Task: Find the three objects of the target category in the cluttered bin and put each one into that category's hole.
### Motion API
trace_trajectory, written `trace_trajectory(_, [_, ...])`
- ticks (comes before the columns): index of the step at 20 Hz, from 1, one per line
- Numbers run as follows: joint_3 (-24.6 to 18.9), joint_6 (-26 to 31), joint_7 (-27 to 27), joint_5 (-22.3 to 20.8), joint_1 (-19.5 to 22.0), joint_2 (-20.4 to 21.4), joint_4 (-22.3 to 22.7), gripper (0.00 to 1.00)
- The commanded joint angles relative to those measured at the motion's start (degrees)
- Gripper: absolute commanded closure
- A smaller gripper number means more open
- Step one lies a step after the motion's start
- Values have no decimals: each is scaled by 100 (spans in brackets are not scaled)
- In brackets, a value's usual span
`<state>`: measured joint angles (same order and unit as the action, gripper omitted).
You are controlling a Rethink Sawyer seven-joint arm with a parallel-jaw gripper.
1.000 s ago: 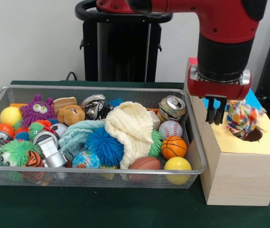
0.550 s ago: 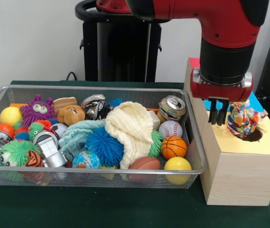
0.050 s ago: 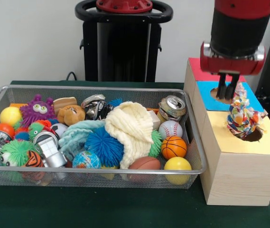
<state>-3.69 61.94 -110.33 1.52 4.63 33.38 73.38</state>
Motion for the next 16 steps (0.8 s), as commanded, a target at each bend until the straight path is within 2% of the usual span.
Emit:
trace_trajectory(1, [140,946,-90,-375,82,540,170,100])
trace_trajectory(5, [205,967,-181,-470,60,617,213,100])
trace_trajectory(11, [39,440,-120,-392,120,558,685,100])
trace_trajectory(16, [-51,108,-241,-371,91,348,668,100])
